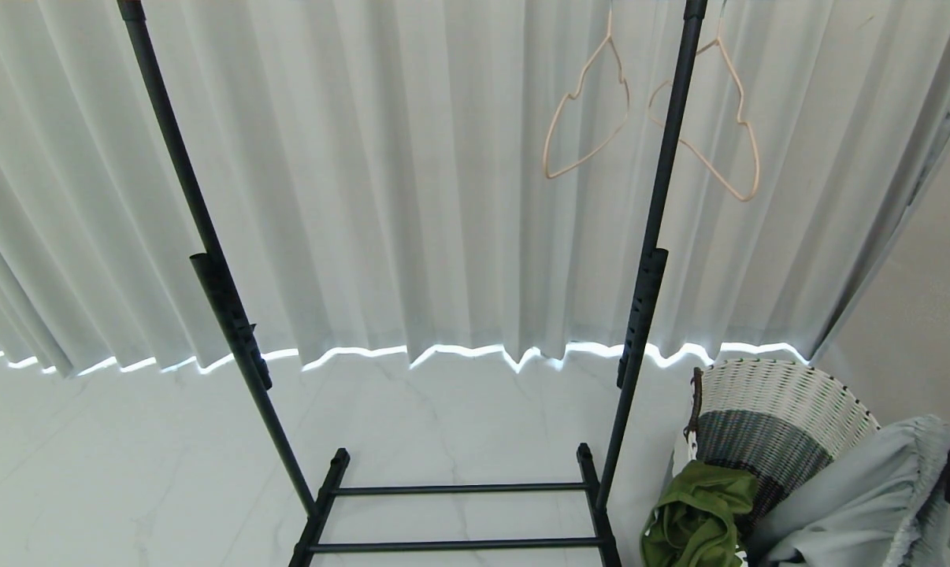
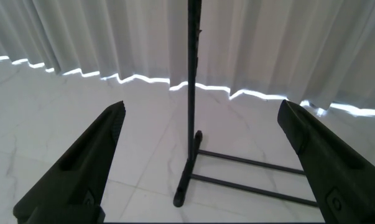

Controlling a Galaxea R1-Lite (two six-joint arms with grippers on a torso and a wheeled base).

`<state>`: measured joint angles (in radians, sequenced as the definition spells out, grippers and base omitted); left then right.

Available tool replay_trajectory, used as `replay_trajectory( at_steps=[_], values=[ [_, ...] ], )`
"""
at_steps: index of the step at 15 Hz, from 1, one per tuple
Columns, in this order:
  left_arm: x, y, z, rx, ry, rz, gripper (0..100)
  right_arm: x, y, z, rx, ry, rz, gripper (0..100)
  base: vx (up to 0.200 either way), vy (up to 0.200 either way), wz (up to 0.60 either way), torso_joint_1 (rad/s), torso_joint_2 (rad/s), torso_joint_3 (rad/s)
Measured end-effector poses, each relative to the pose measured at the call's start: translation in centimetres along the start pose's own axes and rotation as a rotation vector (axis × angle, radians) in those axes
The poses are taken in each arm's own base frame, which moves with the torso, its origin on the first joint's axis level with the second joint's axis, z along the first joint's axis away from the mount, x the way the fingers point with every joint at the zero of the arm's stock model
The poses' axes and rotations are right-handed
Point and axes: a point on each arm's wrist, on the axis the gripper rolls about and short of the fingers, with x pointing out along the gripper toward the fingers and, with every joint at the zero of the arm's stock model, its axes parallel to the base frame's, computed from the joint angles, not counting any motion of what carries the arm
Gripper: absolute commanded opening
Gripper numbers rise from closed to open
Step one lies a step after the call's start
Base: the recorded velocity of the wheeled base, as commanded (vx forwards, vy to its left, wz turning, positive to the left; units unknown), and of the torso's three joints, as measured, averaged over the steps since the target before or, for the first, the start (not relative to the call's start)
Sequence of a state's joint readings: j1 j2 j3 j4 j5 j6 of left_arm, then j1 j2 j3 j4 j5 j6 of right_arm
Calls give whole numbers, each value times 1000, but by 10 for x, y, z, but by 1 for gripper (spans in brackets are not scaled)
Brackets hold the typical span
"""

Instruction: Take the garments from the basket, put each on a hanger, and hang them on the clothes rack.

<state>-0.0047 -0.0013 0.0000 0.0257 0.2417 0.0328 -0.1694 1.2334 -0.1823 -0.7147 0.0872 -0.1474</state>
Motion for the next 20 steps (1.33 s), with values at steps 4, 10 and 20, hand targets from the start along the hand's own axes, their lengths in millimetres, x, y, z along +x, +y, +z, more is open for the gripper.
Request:
replay_trajectory(
  at_steps=[4,10,20],
  values=[
    [0,0,0,14,0,0,100,-27,4,1,23,33,87,0,0,0,0,0,0,0],
    [0,0,0,21,0,0,100,-72,9,4,4,-3,103,0,-33,0,0,0,0,0],
    [0,0,0,18,0,2,100,-85,13,10,-28,-73,144,0,-140,0,0,2,0,2]
  ],
)
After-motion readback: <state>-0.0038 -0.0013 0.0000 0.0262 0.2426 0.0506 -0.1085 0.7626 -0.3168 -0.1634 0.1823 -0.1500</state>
